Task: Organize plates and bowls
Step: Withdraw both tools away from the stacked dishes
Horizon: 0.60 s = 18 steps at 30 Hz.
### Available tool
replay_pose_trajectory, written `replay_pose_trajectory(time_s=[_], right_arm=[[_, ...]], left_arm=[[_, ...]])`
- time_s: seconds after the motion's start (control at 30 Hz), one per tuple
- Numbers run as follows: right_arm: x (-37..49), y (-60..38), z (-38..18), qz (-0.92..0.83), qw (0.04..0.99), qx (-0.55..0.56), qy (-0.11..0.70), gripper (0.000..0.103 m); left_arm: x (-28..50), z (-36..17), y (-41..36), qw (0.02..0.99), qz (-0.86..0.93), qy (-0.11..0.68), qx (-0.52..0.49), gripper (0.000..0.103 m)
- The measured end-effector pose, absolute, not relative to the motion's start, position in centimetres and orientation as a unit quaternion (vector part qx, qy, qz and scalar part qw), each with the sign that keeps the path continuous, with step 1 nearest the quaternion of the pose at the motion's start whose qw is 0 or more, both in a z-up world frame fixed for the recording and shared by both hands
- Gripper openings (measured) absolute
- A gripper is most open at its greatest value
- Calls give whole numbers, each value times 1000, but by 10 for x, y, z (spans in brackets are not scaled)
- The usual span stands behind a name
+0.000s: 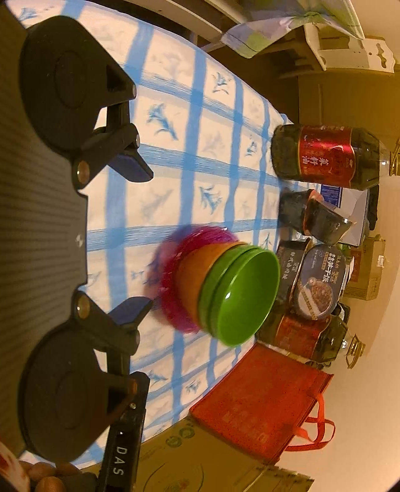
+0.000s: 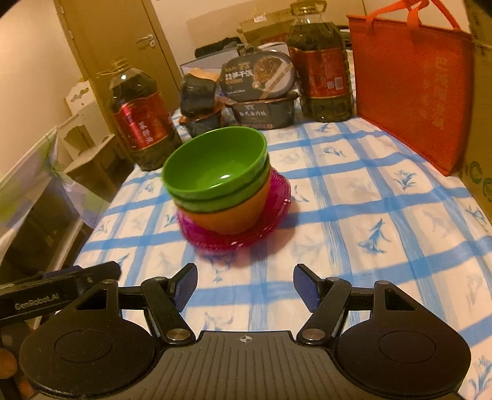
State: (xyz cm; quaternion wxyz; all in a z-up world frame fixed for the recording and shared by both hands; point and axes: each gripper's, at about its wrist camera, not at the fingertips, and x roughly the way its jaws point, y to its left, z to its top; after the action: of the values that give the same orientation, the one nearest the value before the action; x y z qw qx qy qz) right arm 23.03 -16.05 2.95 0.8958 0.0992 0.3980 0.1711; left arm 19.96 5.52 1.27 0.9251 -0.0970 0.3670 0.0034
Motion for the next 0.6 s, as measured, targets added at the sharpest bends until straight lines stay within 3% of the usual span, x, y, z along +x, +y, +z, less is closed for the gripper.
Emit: replay_pose_trajectory(time_s=[0.6], right_arm=[[128, -163, 47, 172, 906, 70, 381, 69]], left_arm=[[102, 29, 38, 925, 15, 370, -81, 79]])
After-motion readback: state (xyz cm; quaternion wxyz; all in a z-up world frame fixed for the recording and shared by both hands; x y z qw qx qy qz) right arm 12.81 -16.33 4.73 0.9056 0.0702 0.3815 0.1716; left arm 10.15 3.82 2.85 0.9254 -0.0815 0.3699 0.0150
